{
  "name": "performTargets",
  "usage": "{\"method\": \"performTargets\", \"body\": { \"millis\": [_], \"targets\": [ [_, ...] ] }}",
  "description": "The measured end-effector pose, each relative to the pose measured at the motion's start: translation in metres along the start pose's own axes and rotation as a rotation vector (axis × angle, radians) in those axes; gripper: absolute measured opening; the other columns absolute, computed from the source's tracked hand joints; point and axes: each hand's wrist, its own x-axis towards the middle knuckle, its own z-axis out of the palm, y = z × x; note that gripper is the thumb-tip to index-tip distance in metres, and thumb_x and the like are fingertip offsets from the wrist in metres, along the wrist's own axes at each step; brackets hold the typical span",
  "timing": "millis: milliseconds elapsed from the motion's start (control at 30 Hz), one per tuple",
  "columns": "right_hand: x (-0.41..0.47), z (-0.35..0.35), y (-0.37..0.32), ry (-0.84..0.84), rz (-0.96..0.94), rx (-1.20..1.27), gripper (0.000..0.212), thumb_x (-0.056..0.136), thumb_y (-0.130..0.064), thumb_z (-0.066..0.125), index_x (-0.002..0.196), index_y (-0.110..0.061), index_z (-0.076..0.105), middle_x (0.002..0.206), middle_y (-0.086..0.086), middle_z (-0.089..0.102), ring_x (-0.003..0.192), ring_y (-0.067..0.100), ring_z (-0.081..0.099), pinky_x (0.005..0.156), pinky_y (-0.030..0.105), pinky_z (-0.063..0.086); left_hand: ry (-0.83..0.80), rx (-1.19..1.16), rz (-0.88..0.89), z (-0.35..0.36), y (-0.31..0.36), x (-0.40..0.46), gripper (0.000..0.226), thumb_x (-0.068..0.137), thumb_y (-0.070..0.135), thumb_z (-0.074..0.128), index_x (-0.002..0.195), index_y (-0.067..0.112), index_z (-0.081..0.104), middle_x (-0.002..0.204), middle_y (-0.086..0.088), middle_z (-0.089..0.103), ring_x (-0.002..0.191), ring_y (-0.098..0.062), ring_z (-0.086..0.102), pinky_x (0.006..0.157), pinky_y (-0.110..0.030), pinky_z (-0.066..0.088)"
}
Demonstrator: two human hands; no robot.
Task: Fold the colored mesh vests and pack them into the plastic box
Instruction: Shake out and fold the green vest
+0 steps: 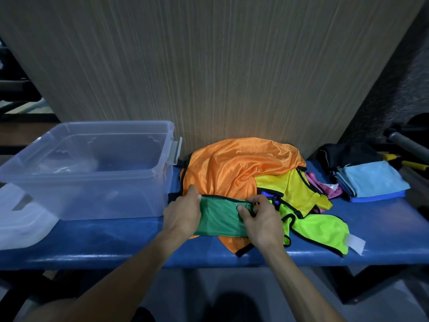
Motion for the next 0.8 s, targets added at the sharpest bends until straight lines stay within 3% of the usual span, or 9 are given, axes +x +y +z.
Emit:
{"method": "performTargets", "body": {
  "millis": [133, 233, 367, 433, 500, 600, 700, 767, 800],
  "targets": [
    [0.003, -0.008, 0.000, 0.063, -0.125, -0.198, 0.027, 0.100, -0.048, 0.056, 0.112, -0.025, 0.059, 0.094, -0.005, 0.069, 0.090, 0.022, 0.067, 0.067, 0.035, 0.049, 0.024, -0.021, 0.024, 0.003, 0.000, 0.001, 0.021, 0.110, 0.034, 0.025, 0.108, 0.020, 0.040, 0.076, 0.001, 0.059, 0.073, -0.026, 0.061, 0.074, -0.048, 0.052],
    [0.008, -0.011, -0.001, 0.042, -0.180, -0.221, 0.018, 0.098, -0.044, 0.061, 0.100, -0.026, 0.064, 0.090, -0.009, 0.068, 0.086, 0.019, 0.066, 0.067, 0.035, 0.051, 0.024, 0.026, 0.134, 0.001, -0.003, 0.000, 0.016, 0.110, 0.032, 0.023, 0.119, 0.030, 0.037, 0.079, 0.001, 0.062, 0.071, -0.026, 0.061, 0.073, -0.047, 0.053],
    [0.024, -0.016, -0.004, -0.070, -0.065, -0.027, 0.003, 0.090, -0.025, 0.076, 0.090, -0.026, 0.073, 0.082, -0.016, 0.067, 0.087, 0.014, 0.068, 0.076, 0.034, 0.056, 0.053, 0.098, 0.196, 0.004, -0.007, 0.002, 0.013, 0.110, 0.025, 0.026, 0.115, 0.027, 0.037, 0.073, 0.005, 0.052, 0.068, -0.025, 0.058, 0.065, -0.042, 0.049],
    [0.026, -0.014, -0.004, -0.045, -0.064, 0.066, 0.012, 0.086, -0.015, 0.078, 0.082, -0.025, 0.073, 0.081, -0.013, 0.069, 0.084, 0.010, 0.068, 0.077, 0.034, 0.056, 0.075, 0.174, 0.180, 0.005, -0.006, 0.003, 0.011, 0.107, 0.016, 0.029, 0.113, 0.021, 0.036, 0.068, 0.007, 0.047, 0.062, -0.024, 0.053, 0.059, -0.038, 0.040],
    [0.023, -0.010, -0.003, -0.011, -0.084, 0.122, 0.015, 0.085, -0.010, 0.077, 0.080, -0.023, 0.072, 0.081, -0.013, 0.070, 0.080, 0.005, 0.066, 0.077, 0.031, 0.056, 0.087, 0.238, 0.157, 0.006, -0.004, 0.004, 0.012, 0.105, 0.013, 0.032, 0.115, 0.018, 0.037, 0.074, 0.005, 0.054, 0.062, -0.023, 0.053, 0.058, -0.037, 0.038],
    [0.017, -0.002, 0.002, 0.041, -0.122, 0.124, 0.016, 0.086, -0.008, 0.075, 0.081, -0.022, 0.069, 0.080, -0.014, 0.070, 0.078, 0.002, 0.065, 0.074, 0.028, 0.053, 0.166, 0.331, 0.165, 0.006, -0.001, 0.006, 0.026, 0.101, 0.010, 0.044, 0.126, 0.018, 0.044, 0.108, -0.001, 0.063, 0.091, -0.025, 0.062, 0.068, -0.039, 0.046],
    [0.016, 0.003, 0.004, 0.089, -0.182, 0.025, 0.012, 0.088, -0.013, 0.073, 0.086, -0.020, 0.064, 0.081, -0.012, 0.065, 0.077, 0.006, 0.061, 0.068, 0.025, 0.045, 0.316, 0.250, 0.392, 0.007, 0.004, -0.001, 0.041, 0.096, 0.015, 0.057, 0.137, 0.019, 0.053, 0.128, -0.004, 0.055, 0.112, -0.027, 0.054, 0.086, -0.041, 0.049],
    [0.013, 0.005, 0.002, 0.109, -0.195, -0.053, 0.010, 0.092, -0.019, 0.070, 0.092, -0.018, 0.059, 0.086, -0.006, 0.063, 0.080, 0.014, 0.060, 0.068, 0.029, 0.042, 0.223, 0.198, 0.548, 0.015, 0.004, -0.010, 0.045, 0.108, 0.035, 0.035, 0.150, 0.023, 0.042, 0.147, -0.001, 0.046, 0.133, -0.024, 0.043, 0.105, -0.044, 0.043],
    [0.012, 0.006, 0.001, 0.112, -0.194, -0.098, 0.012, 0.094, -0.023, 0.067, 0.097, -0.016, 0.057, 0.090, -0.003, 0.062, 0.083, 0.018, 0.059, 0.069, 0.032, 0.042, 0.128, 0.203, 0.571, 0.020, 0.001, -0.013, 0.051, 0.110, 0.043, 0.021, 0.157, 0.026, 0.031, 0.158, 0.001, 0.036, 0.145, -0.023, 0.032, 0.117, -0.046, 0.032]
  ]
}}
